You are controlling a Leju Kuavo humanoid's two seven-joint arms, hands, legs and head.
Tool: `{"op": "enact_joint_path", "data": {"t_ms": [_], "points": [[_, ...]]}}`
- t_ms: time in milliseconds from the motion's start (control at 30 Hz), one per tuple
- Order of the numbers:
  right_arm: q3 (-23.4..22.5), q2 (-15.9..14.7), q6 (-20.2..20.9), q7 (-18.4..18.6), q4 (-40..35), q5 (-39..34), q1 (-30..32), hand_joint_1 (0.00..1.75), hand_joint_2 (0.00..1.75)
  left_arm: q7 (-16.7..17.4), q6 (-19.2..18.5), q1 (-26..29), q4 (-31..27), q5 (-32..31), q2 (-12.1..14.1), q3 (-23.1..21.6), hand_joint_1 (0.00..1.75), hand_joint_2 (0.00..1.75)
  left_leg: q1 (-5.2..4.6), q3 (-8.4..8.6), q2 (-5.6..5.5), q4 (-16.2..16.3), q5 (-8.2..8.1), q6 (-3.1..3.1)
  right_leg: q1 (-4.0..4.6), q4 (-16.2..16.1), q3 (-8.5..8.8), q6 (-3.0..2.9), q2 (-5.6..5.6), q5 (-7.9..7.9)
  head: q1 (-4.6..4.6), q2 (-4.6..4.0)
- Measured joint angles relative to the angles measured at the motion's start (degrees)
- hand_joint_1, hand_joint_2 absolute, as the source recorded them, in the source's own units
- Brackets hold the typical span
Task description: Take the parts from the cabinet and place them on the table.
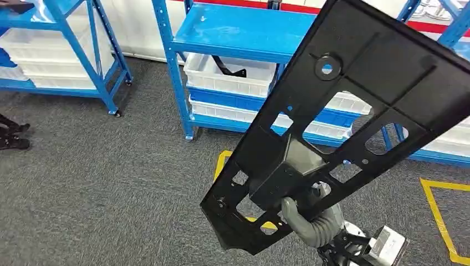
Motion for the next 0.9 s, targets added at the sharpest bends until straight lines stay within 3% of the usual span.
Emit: {"op": "enact_joint_path", "data": {"t_ms": [67, 100, 133, 200, 233, 267, 300, 367, 400, 433, 467, 500, 567, 600, 633, 667, 700, 733, 767, 800, 867, 900], "points": [[0.09, 0.00, 0.02, 0.00, 0.04, 0.24, 0.24, 1.75, 1.75, 0.00, -0.15, -0.02, 0.00, 0.00, -0.04, 0.02, 0.00, 1.75, -0.28, -0.97, -1.32, 0.10, 0.66, 0.12, 0.02, 8.89, -3.60, -0.28, 0.67, -3.58, 0.00, 0.00], [0.13, 0.00, 0.00, 0.00, 0.07, 0.42, 0.36, 1.75, 1.75, 0.00, -0.15, 0.05, 0.00, 0.00, -0.11, 0.00, 0.00, 1.75, -0.35, -1.29, -1.93, 0.12, 0.94, 0.09, 0.01, 10.34, -4.02, -0.04, 0.72, -3.77, -0.04, 0.00], [0.15, -0.04, 0.02, 0.00, 0.07, 0.50, 0.46, 1.75, 1.75, 0.00, -0.15, 0.14, 0.00, 0.00, -0.13, 0.00, 0.00, 1.75, -0.36, -1.51, -2.56, 0.14, 1.20, 0.01, 0.01, 9.04, -3.05, 0.32, 0.78, -3.18, -0.02, 0.00], [0.22, -0.02, 0.00, 0.00, 0.07, 0.61, 0.46, 1.75, 1.75, 0.00, -0.18, 0.22, 0.00, 0.00, -0.15, 0.02, 0.00, 1.75, -0.35, -1.68, -4.00, 0.15, 1.59, -0.33, -0.09, -0.25, 2.36, 1.25, 1.37, 0.24, -0.02, 0.00], [0.28, -0.02, 0.02, 0.00, 0.04, 0.63, 0.45, 1.75, 1.75, -0.02, -0.17, 0.21, 0.00, 0.00, -0.22, 0.02, 0.00, 1.75, -0.35, -1.70, -4.66, 0.17, 1.76, -0.59, -0.27, -5.81, 5.51, 1.46, 3.25, 1.87, 0.02, 0.00], [0.35, -0.02, 0.02, 0.00, 0.04, 0.68, 0.46, 1.75, 1.75, -0.02, -0.17, 0.18, 0.00, 0.00, -0.22, 0.02, 0.00, 1.75, -0.74, -2.00, -5.20, 0.44, 1.90, -0.95, -0.27, -8.25, 6.45, 1.05, 5.48, 1.70, 0.04, 0.00], [0.39, 0.02, 0.02, 0.00, 0.04, 0.66, 0.50, 1.75, 1.75, -0.02, -0.17, 0.17, 0.00, 0.00, -0.24, 0.02, 0.00, 1.75, -0.81, -2.21, -5.57, 0.45, 2.10, -1.20, -0.28, -8.19, 6.20, 0.59, 4.50, 2.05, -0.13, 0.00], [0.42, -0.02, 0.00, 0.00, 0.04, 0.68, 0.51, 1.75, 1.75, -0.02, -0.17, 0.38, 0.02, 0.00, -0.24, 0.02, 0.00, 1.75, -0.47, -2.65, -6.46, 0.14, 2.68, -2.11, 0.16, -7.85, 6.39, 0.04, 3.74, 2.32, -0.05, 0.00], [0.42, 0.00, 0.00, 0.00, 0.04, 0.68, 0.49, 1.75, 1.75, -0.02, -0.17, 0.47, 0.09, 0.00, -0.20, 0.00, 0.00, 1.75, -0.45, -2.82, -7.04, 0.09, 2.94, -2.51, -0.04, -8.10, 6.36, -0.42, 3.18, 2.67, -0.02, 0.00], [0.42, 0.04, 0.00, 0.00, 0.04, 0.68, 0.43, 1.75, 1.75, -0.02, -0.17, 0.50, 0.11, 0.00, -0.15, 0.00, 0.00, 1.75, -0.35, -3.07, -5.57, 0.71, 2.37, -2.56, -0.67, -8.34, 6.36, -0.97, 2.51, 3.03, -0.09, 0.00], [0.42, 0.11, 0.00, 0.00, 0.04, 0.68, 0.51, 1.75, 1.75, -0.02, -0.18, 0.49, 0.11, 0.00, -0.28, 0.00, 0.00, 1.75, -0.58, -3.96, -3.03, 2.80, 0.53, -2.85, -0.58, -8.34, 6.32, -1.13, 1.93, 2.99, -0.52, 0.00], [0.42, 0.11, 0.02, 0.00, 0.04, 0.68, 0.55, 1.75, 1.75, -0.02, -0.17, 0.38, 0.11, 0.00, -0.28, 0.00, 0.00, 1.75, -0.46, -5.62, -1.93, 6.57, -1.84, -3.09, -0.49, -8.34, 6.25, -1.72, 1.23, 3.06, -0.66, 0.00], [0.42, 0.09, 0.00, 0.00, 0.04, 0.68, 0.58, 1.75, 1.75, -0.02, -0.18, 0.35, 0.11, 0.00, -0.35, 0.00, 0.00, 1.75, -0.36, -9.85, -1.29, 16.01, -6.04, -3.54, -0.23, -8.33, 5.99, -1.75, -0.31, 3.05, -0.66, 0.00], [0.42, 0.09, 0.02, 0.00, 0.04, 0.68, 0.60, 1.75, 1.75, -0.02, -0.17, 0.37, 0.11, 0.00, -0.37, 0.00, 0.00, 1.75, -0.35, -10.79, -1.19, 18.25, -6.47, -3.69, -0.16, -8.32, 5.93, -1.75, -1.06, 3.05, -0.61, 0.00], [0.42, 0.11, 0.00, 0.00, 0.04, 0.68, 0.63, 1.75, 1.75, -0.02, -0.20, 0.46, 0.13, 0.00, -0.37, 0.00, 0.00, 1.75, -0.32, -10.37, -1.05, 17.76, -5.73, -3.72, -0.13, -8.32, 5.93, -1.74, -1.76, 3.05, -0.66, 0.00], [0.44, 0.09, 0.00, 0.00, 0.04, 0.70, 0.64, 1.75, 1.75, -0.02, -0.22, 0.53, 0.13, 0.00, -0.35, 0.00, 0.00, 1.75, -0.29, -8.66, -0.83, 14.86, -3.90, -3.71, -0.13, -8.31, 5.97, -1.73, -2.39, 3.03, -0.63, 0.00], [0.44, 0.11, 0.00, 0.00, 0.04, 0.72, 0.62, 1.75, 1.75, -0.02, -0.22, 0.52, 0.13, -0.02, -0.29, 0.00, 0.00, 1.75, -0.30, -5.68, -0.27, 9.59, -1.44, -3.51, -0.12, -8.31, 6.08, -1.70, -3.08, 3.01, -0.63, 0.00], [0.44, 0.13, 0.02, 0.00, 0.04, 0.74, 0.61, 1.75, 1.75, -0.02, -0.22, 0.48, 0.11, -0.02, -0.26, 0.00, 0.00, 1.75, -0.37, -2.76, 1.35, 4.56, 0.48, -3.25, -0.06, -8.29, 6.18, -1.67, -3.59, 2.98, -0.68, 0.00], [0.44, 0.13, 0.02, 0.00, 0.02, 0.79, 0.62, 1.75, 1.75, -0.02, -0.22, 0.37, 0.11, -0.04, -0.28, 0.00, 0.00, 1.75, -0.65, -1.00, 4.60, 1.10, 0.36, -2.95, 0.42, -8.24, 6.22, -1.43, -4.13, 2.82, -0.66, 0.00], [0.42, 0.11, 0.00, -0.02, 0.02, 0.85, 0.64, 1.75, 1.75, -0.02, -0.26, 0.26, 0.11, -0.09, -0.28, 0.00, 0.00, 1.75, -1.02, -1.06, 4.17, 0.64, 0.51, -2.35, 1.02, -8.04, 6.03, -1.08, -4.51, 2.59, -0.55, 0.00], [0.44, 0.13, 0.02, -0.02, 0.00, 1.07, 0.67, 1.75, 1.75, -0.07, -0.37, 0.31, 0.11, -0.17, -0.31, -0.02, 0.00, 1.75, -1.42, -1.61, 2.82, 0.77, 0.55, -1.65, 0.94, -8.21, 6.03, -0.83, -5.79, 2.72, -0.33, 0.00], [0.50, 0.15, 0.02, -0.02, -0.02, 1.36, 0.66, 1.75, 1.75, -0.11, -0.42, 0.36, 0.11, -0.22, -0.31, 0.00, 0.00, 1.75, -1.50, -1.79, 2.07, 0.51, 0.76, -1.25, 0.94, -8.30, 6.20, -0.43, -6.54, 2.65, -0.35, 0.00]]}}
